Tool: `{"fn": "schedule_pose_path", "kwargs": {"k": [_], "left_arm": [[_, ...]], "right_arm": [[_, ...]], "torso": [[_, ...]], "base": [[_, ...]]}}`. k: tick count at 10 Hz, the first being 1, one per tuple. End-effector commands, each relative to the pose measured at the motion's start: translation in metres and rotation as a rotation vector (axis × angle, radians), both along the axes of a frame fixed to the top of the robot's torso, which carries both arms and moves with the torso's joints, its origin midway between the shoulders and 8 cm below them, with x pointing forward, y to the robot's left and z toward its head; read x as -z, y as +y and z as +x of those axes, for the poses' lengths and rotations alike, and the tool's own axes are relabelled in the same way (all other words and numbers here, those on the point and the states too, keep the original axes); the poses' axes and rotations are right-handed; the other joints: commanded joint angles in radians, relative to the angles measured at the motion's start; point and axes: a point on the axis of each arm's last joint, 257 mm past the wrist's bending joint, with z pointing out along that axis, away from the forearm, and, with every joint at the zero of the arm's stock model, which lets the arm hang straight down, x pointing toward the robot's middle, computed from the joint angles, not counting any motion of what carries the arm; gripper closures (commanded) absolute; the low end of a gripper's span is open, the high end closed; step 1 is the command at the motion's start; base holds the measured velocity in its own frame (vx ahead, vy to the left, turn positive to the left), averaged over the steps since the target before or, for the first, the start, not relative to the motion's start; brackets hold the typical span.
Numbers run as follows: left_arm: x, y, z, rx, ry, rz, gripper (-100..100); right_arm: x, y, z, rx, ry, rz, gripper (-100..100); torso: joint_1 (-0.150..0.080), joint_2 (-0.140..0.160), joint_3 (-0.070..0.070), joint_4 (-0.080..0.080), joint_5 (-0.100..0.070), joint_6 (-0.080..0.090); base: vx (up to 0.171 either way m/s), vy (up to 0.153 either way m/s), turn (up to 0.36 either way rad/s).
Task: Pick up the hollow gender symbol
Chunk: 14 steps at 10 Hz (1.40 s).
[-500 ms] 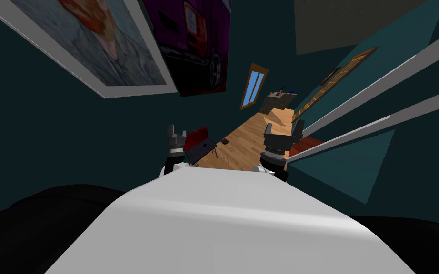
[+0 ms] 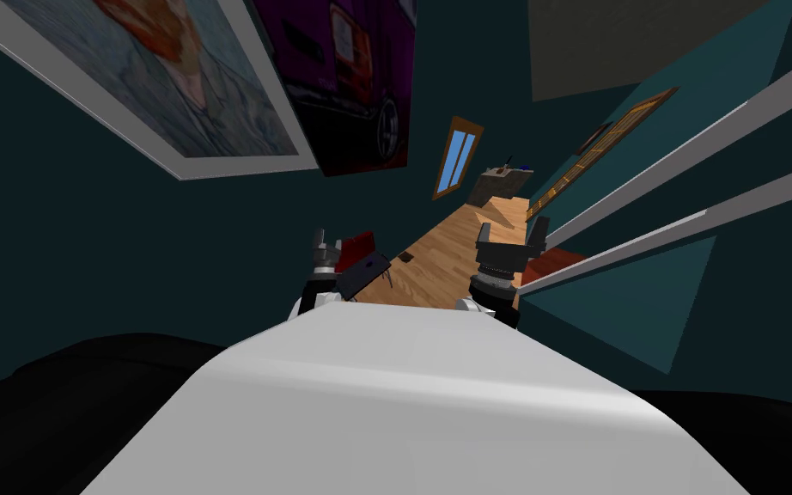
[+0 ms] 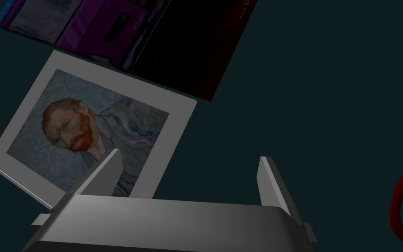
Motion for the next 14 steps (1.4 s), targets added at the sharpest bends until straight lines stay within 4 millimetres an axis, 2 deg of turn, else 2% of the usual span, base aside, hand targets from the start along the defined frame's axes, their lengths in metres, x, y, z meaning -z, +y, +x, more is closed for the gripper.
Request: {"fn": "schedule_pose_path", "kwargs": {"k": [1,7,9,14], "left_arm": [[0.007,0.002,0.004,0.005,0.028,-0.015,-100],[0.058,0.005,0.026,0.038,0.189,-0.124,-100],[0.085,0.005,0.036,0.055,0.266,-0.188,-100],[0.125,0.004,0.044,0.065,0.390,-0.264,-100]], "right_arm": [[0.000,0.000,0.000,0.000,0.000,0.000,0],[0.000,0.000,0.000,0.000,0.000,0.000,0],[0.000,0.000,0.000,0.000,0.000,0.000,0],[0.000,0.000,0.000,0.000,0.000,0.000,0]], "torso": [[0.000,0.000,0.000,0.000,0.000,0.000],[0.000,0.000,0.000,0.000,0.000,0.000],[0.000,0.000,0.000,0.000,0.000,0.000],[0.000,0.001,0.000,0.000,0.000,0.000]], "base": [[0.042,0.007,-0.004],[0.048,0.009,-0.009],[0.063,0.019,-0.011],[0.048,0.006,-0.009]]}}
